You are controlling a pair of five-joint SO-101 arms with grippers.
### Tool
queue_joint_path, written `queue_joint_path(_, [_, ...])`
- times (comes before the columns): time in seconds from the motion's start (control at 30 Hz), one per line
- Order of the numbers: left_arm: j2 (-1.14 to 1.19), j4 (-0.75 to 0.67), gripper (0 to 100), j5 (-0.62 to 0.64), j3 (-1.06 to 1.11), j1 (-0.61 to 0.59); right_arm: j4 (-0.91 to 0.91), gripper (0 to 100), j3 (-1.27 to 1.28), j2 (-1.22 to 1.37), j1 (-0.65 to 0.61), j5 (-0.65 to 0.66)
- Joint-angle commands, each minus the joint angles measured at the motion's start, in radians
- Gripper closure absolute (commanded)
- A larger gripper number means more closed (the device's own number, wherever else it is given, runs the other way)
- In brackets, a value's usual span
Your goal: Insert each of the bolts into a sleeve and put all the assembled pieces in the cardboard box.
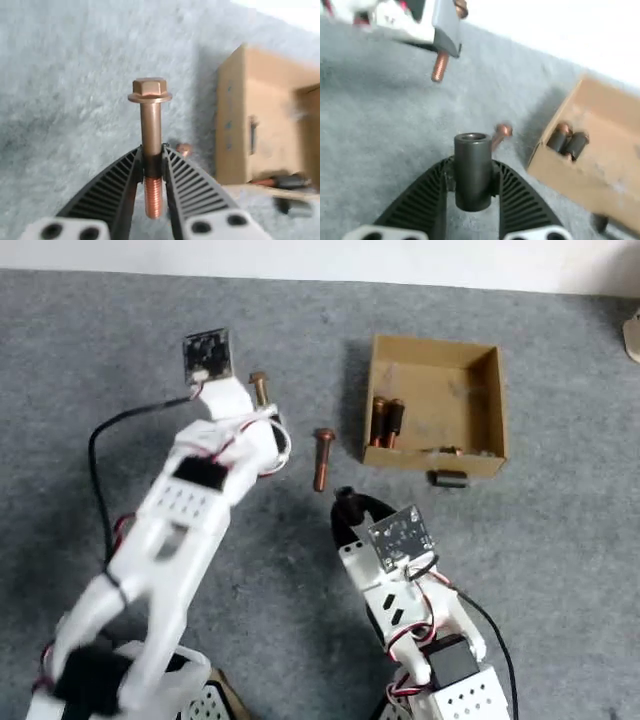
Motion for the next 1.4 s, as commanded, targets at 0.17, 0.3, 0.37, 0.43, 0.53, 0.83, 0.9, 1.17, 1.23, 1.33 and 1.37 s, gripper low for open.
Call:
queue_joint_path(0.17, [-0.305,-0.324,100,0.003,0.255,0.091,-0.028,99.5,0.119,-0.012,-0.018,0.011])
queue_joint_path(0.3, [-0.377,-0.353,100,0.003,0.320,0.170,-0.031,99.5,0.119,-0.012,-0.018,0.011])
queue_joint_path(0.37, [-0.401,-0.351,100,0.003,0.335,0.206,-0.031,99.5,0.119,-0.016,-0.018,0.011])
queue_joint_path(0.43, [-0.421,-0.351,100,0.003,0.352,0.239,-0.031,99.5,0.119,-0.018,-0.018,0.011])
queue_joint_path(0.53, [-0.443,-0.351,100,0.009,0.366,0.268,-0.031,99.5,0.119,-0.018,-0.018,0.011])
queue_joint_path(0.83, [-0.503,-0.350,100,0.135,0.395,0.272,-0.031,99.5,0.119,-0.018,-0.018,0.011])
queue_joint_path(0.9, [-0.507,-0.348,100,0.137,0.401,0.274,-0.033,99.5,0.119,-0.018,-0.015,0.011])
queue_joint_path(1.17, [-0.507,-0.348,99,0.172,0.430,0.352,-0.048,99.5,0.117,-0.018,0.008,0.011])
queue_joint_path(1.23, [-0.507,-0.348,99,0.172,0.430,0.352,-0.053,99.5,0.117,-0.018,0.012,0.011])
queue_joint_path(1.33, [-0.507,-0.348,99,0.172,0.432,0.352,-0.053,99.5,0.117,-0.018,0.013,0.011])
queue_joint_path(1.37, [-0.507,-0.348,99,0.172,0.433,0.352,-0.053,99.5,0.117,-0.018,0.013,0.011])
